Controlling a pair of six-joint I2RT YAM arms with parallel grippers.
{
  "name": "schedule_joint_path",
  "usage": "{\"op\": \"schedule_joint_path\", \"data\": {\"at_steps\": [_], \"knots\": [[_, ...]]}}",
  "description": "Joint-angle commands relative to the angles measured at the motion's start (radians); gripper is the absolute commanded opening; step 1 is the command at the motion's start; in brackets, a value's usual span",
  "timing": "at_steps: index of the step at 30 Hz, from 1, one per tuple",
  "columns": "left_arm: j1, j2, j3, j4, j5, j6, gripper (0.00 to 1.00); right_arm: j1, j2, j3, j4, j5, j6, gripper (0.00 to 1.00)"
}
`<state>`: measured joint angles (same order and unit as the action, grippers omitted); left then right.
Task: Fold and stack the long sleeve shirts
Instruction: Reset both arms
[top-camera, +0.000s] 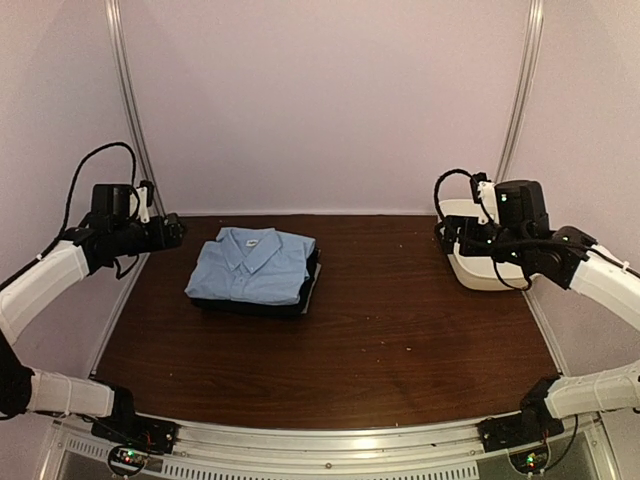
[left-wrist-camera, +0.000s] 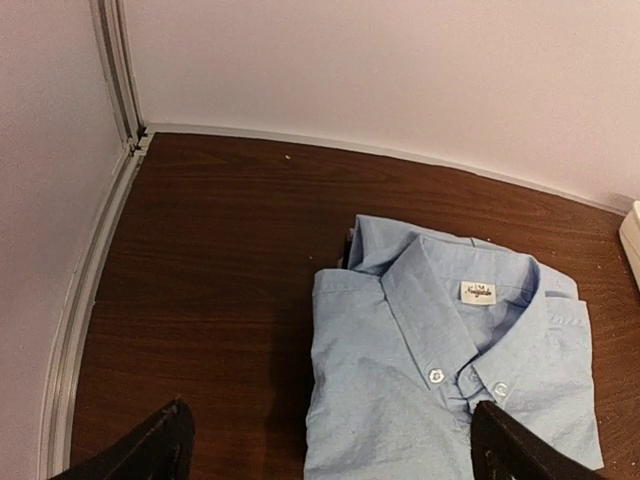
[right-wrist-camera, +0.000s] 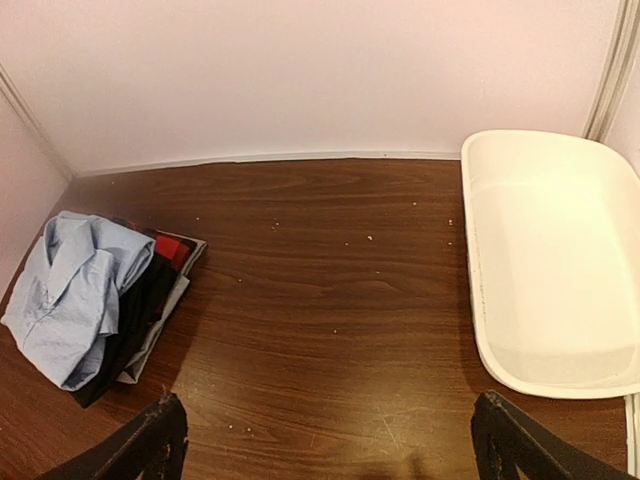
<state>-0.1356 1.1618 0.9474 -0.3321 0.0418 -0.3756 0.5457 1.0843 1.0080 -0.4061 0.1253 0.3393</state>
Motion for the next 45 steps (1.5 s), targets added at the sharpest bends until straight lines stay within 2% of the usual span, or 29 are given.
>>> {"op": "schedule_joint_path", "data": {"at_steps": [1,5,8,14,18,45], "knots": [[0.011,-0.043,0.002,0.043,0.079,0.063,0.98,-0.012,-0.09,-0.037,-0.056,0.083,-0.054,1.0],[0.011,-0.038,0.012,-0.005,0.162,0.124,0.98,-0.013,-0.149,-0.043,-0.064,0.075,-0.095,1.0],[0.011,-0.096,-0.035,0.038,0.212,0.148,0.98,-0.013,-0.197,-0.061,-0.047,0.08,-0.115,1.0],[0.008,-0.297,-0.118,0.113,0.127,0.155,0.98,-0.013,-0.288,-0.105,-0.009,0.105,-0.11,1.0],[0.008,-0.366,-0.15,0.149,0.11,0.147,0.98,-0.013,-0.337,-0.134,0.016,0.114,-0.106,1.0],[0.007,-0.349,-0.142,0.132,0.091,0.134,0.98,-0.013,-0.327,-0.164,0.033,0.126,-0.088,1.0]]}}
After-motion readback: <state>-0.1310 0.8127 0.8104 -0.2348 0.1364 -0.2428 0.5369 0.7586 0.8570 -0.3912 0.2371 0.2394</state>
